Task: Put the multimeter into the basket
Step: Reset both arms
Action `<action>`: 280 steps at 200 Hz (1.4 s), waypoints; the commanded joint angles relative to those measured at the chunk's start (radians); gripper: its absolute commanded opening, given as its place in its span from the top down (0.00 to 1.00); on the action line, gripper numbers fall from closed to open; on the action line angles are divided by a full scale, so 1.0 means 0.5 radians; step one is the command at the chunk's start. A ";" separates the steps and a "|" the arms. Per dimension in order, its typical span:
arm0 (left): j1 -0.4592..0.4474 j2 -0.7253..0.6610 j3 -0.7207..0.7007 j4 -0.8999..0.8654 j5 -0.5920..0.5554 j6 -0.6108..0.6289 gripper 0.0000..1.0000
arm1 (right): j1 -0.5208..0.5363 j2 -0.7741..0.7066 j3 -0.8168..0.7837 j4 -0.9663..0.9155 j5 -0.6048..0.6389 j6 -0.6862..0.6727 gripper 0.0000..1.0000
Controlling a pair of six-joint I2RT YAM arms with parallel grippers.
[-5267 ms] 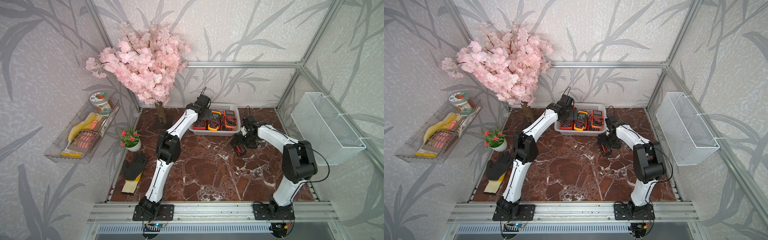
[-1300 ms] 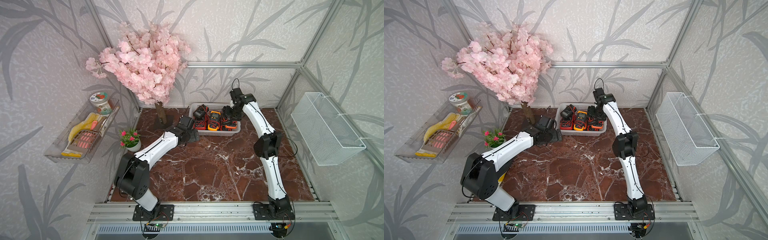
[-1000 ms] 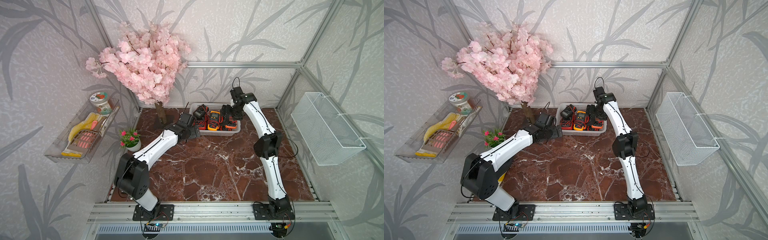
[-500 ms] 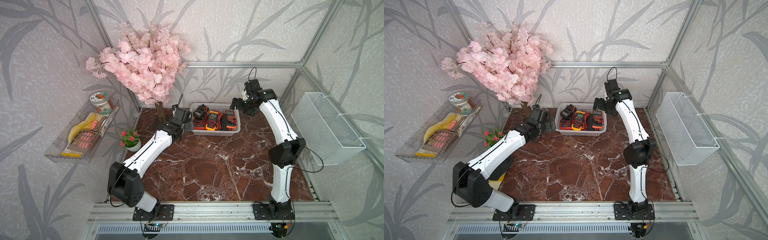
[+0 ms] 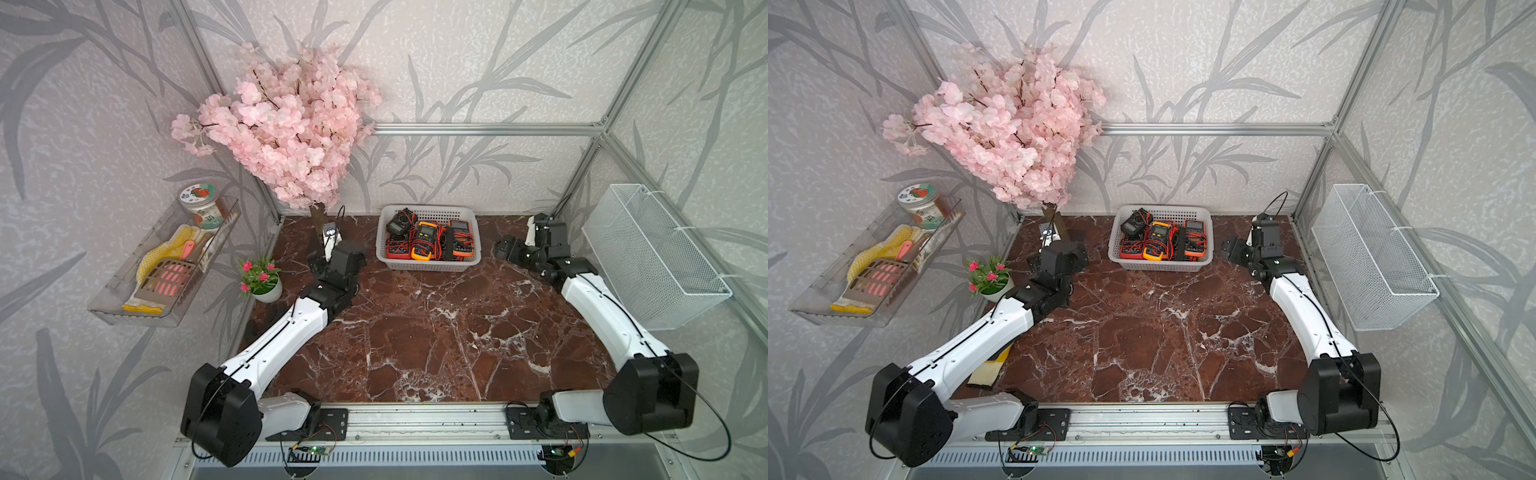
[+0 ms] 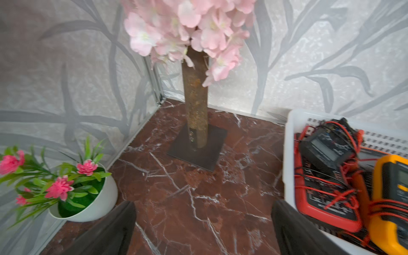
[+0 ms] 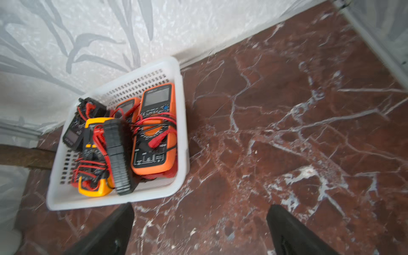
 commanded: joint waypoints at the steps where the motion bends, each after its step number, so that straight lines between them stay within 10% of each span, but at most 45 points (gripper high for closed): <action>1: 0.068 -0.150 -0.234 0.431 -0.206 0.120 0.00 | -0.021 -0.183 -0.298 0.570 0.292 -0.179 0.01; 106: 0.517 0.070 -0.852 1.159 0.174 0.530 0.00 | -0.115 0.026 -1.003 1.508 0.511 -0.445 0.01; 179: 0.632 0.535 -0.885 1.660 0.355 0.534 0.00 | -0.214 0.143 -0.816 1.212 0.370 -0.536 0.01; 280: 0.779 0.616 -0.938 1.771 0.694 0.467 0.00 | -0.285 0.507 -1.471 2.753 0.122 -0.717 0.01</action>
